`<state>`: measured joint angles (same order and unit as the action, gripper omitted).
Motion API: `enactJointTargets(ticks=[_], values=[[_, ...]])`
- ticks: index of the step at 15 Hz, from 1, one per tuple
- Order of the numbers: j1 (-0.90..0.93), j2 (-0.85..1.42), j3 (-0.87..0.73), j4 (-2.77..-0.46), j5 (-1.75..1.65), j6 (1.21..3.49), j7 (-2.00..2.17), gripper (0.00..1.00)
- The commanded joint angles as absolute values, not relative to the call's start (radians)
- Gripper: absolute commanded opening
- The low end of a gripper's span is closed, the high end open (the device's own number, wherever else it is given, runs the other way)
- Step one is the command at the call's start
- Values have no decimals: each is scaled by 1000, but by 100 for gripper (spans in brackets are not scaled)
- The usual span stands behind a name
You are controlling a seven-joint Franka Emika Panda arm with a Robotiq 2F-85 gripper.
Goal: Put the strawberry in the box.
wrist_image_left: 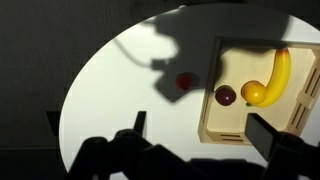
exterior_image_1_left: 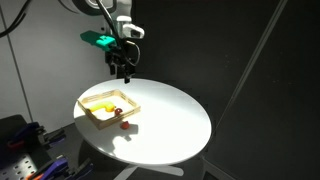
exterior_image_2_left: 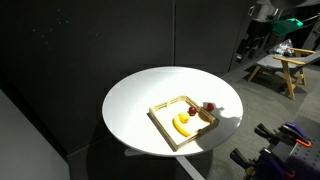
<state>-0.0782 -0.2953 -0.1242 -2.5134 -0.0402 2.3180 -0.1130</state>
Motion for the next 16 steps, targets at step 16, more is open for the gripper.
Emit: enactJointTargets(ticks=[16], values=[[-95,241,-75,-2401,55,2697,-333,100]])
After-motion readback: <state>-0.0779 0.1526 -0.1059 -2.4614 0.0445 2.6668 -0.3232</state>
